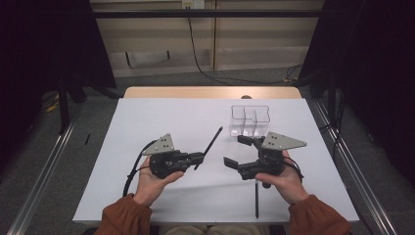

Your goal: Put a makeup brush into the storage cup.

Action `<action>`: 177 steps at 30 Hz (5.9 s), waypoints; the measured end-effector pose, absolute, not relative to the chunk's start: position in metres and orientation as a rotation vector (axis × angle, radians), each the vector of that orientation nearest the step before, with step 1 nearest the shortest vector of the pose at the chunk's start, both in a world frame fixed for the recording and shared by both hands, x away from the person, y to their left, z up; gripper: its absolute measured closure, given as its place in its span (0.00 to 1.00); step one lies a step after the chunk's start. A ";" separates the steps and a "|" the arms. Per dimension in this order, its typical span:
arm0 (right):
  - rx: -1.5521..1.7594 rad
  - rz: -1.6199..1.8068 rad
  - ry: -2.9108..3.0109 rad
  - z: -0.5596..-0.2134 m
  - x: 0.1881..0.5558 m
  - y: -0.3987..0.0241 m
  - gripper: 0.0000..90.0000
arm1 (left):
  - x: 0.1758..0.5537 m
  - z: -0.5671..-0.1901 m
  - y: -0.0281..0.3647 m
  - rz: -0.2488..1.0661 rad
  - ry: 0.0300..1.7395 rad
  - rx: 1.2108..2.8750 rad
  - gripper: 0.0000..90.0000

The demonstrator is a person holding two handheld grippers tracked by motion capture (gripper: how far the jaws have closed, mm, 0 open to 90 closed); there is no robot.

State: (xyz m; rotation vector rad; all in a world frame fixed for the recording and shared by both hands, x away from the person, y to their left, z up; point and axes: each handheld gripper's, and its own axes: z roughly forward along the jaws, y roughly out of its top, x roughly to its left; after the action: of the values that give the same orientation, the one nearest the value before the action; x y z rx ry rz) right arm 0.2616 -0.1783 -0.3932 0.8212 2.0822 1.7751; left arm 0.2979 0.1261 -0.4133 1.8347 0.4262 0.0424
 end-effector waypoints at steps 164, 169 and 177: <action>0.911 1.717 2.063 -0.358 0.300 -0.215 0.94 | 0.263 -0.448 0.259 0.439 0.842 1.675 0.03; 0.897 1.710 2.060 -0.351 0.304 -0.214 0.94 | 0.260 -0.447 0.261 0.452 0.843 1.662 0.03; 0.918 1.682 2.041 -0.337 0.315 -0.221 0.94 | 0.256 -0.446 0.261 0.469 0.824 1.667 0.03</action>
State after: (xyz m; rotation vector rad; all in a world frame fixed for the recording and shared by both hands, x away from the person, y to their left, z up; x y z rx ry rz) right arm 0.3152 -0.2214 -0.3366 0.9175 2.0405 1.6817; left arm 0.2560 0.2613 -0.4458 1.6671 0.8235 0.4695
